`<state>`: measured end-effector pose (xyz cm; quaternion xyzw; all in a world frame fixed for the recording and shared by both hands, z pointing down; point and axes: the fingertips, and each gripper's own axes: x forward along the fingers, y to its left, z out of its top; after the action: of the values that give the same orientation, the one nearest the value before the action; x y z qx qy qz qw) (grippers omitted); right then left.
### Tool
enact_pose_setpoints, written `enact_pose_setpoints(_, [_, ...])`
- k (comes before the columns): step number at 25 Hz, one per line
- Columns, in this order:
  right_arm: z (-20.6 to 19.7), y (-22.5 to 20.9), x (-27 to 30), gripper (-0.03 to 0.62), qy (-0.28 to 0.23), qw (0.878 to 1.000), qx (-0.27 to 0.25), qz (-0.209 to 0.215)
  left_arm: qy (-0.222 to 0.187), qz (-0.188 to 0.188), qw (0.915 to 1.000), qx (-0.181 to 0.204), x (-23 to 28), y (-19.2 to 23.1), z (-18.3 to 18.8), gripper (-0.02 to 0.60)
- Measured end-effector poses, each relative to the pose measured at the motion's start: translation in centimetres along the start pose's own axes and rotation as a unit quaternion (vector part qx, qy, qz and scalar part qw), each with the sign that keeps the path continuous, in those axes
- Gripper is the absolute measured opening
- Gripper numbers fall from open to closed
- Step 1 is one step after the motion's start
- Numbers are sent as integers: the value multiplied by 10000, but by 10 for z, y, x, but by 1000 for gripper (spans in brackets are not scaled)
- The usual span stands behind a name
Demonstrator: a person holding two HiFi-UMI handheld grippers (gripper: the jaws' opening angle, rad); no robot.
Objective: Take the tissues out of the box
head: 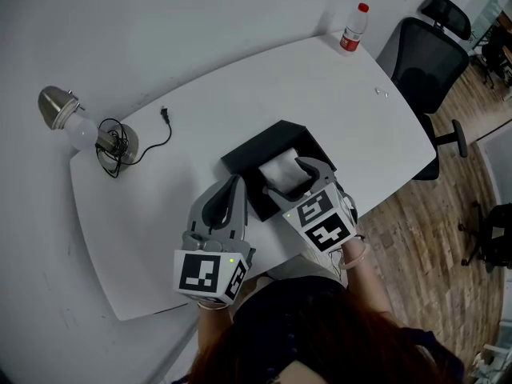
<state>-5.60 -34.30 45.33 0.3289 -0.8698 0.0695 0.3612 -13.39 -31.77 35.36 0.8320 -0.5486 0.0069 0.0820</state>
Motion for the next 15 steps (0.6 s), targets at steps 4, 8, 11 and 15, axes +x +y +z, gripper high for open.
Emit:
enact_pose_setpoints(4, [-5, -2, 10, 308, 240, 9997, 13, -11, 24, 5, 10000, -48, 5, 6, -2, 26])
enact_pose_setpoints(8, [-11, -7, 17, 318, 543, 9984, 92, -79, 59, 9, 9999, -97, 8, 11, -5, 26])
enact_pose_setpoints(11, [-15, -8, 21, 321, 758, 9970, 104, -121, 79, 8, 9999, -150, 9, 15, -7, 26])
enact_pose_setpoints(15, [-19, -7, 24, 321, 1029, 9946, 89, -93, 73, 23, 9998, -208, 10, 20, -8, 26])
